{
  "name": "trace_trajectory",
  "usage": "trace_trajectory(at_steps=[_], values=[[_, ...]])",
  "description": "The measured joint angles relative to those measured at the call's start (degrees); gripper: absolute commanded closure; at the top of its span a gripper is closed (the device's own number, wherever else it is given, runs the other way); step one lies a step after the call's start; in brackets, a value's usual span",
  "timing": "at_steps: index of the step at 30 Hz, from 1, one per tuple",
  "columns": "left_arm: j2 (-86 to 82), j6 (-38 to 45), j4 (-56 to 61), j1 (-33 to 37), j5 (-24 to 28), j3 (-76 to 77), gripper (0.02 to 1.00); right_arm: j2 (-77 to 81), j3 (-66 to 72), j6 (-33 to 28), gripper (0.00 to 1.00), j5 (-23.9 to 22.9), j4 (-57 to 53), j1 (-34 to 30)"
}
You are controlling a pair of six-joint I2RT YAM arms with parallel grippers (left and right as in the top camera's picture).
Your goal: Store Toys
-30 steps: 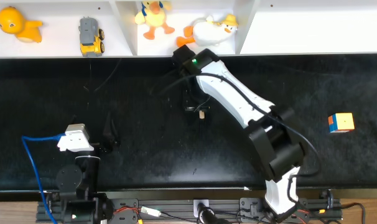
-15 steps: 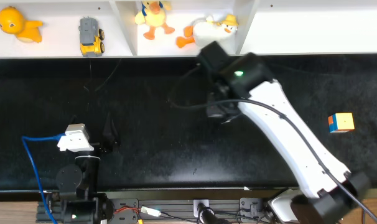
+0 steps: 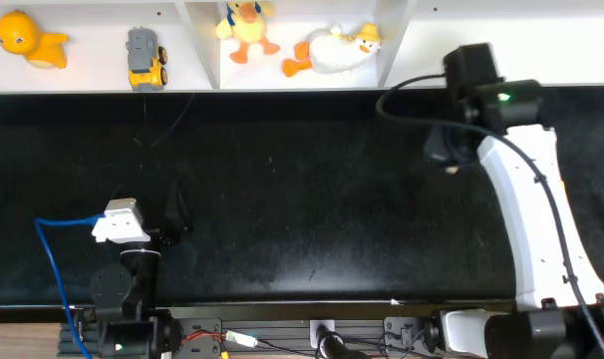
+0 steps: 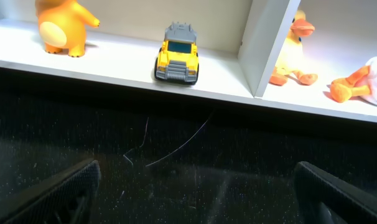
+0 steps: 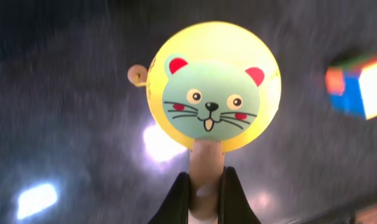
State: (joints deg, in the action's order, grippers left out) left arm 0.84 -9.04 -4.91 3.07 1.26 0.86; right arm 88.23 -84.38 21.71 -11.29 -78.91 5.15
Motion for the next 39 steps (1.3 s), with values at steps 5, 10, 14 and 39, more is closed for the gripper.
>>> trace_trajectory(at_steps=[5,10,14,39], values=[[0.00,0.00,0.00,0.00,0.00,0.00,0.020,0.00,0.76,-9.42,0.954,0.74,11.26,-4.15],[0.00,0.00,0.00,0.00,0.00,0.00,0.020,0.00,3.65,-18.84,0.954,5.95,22.53,-6.58],[0.00,0.00,0.00,0.00,0.00,0.00,0.020,0.09,6.01,-24.81,0.954,8.94,31.15,-6.60],[0.00,0.00,0.00,0.00,0.00,0.00,0.020,15.06,7.26,-32.61,0.954,12.87,52.54,-6.60]])
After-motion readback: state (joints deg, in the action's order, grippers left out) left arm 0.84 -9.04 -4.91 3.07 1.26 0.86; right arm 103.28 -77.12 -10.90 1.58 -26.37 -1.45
